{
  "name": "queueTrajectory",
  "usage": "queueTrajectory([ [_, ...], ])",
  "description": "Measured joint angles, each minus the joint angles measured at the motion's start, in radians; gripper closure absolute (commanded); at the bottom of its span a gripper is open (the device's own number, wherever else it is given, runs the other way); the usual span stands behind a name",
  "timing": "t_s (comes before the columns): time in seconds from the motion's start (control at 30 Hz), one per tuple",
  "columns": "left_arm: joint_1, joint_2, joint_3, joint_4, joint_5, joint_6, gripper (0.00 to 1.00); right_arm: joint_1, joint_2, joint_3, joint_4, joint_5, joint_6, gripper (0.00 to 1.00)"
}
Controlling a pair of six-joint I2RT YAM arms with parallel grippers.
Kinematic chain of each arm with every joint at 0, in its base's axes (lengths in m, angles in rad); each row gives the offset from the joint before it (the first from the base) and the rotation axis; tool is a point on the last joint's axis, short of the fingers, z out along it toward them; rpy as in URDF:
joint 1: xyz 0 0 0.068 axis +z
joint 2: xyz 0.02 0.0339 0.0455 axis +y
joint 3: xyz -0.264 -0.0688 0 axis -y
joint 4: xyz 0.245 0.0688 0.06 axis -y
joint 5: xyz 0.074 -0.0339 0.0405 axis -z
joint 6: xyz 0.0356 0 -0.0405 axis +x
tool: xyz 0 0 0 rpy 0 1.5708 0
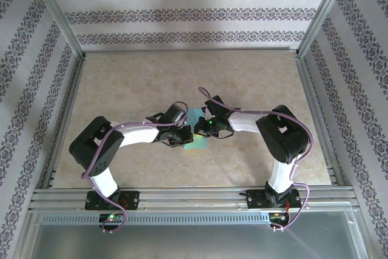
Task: Fold a paper plane with a square sheet of paper (pick it up from the middle)
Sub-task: Fold the triangle a second time at the center of the table.
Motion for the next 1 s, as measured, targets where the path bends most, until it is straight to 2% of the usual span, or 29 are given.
queueTrajectory([
  [0.37, 0.0, 0.011, -0.004, 0.008, -0.007, -0.009, 0.97, 0.0, 0.0, -0.008, 0.018, -0.004, 0.009, 1.0],
  [0.6, 0.0, -0.096, -0.098, -0.048, -0.03, -0.001, 0.97, -0.006, 0.0, -0.011, 0.023, -0.011, 0.009, 1.0],
  [0.77, 0.001, -0.151, -0.105, -0.092, -0.026, 0.019, 0.96, -0.007, 0.0, -0.013, 0.027, -0.017, 0.013, 1.0],
  [1.0, 0.006, -0.137, -0.001, -0.071, -0.06, 0.019, 0.97, -0.012, -0.039, -0.024, 0.034, -0.021, 0.047, 0.86],
])
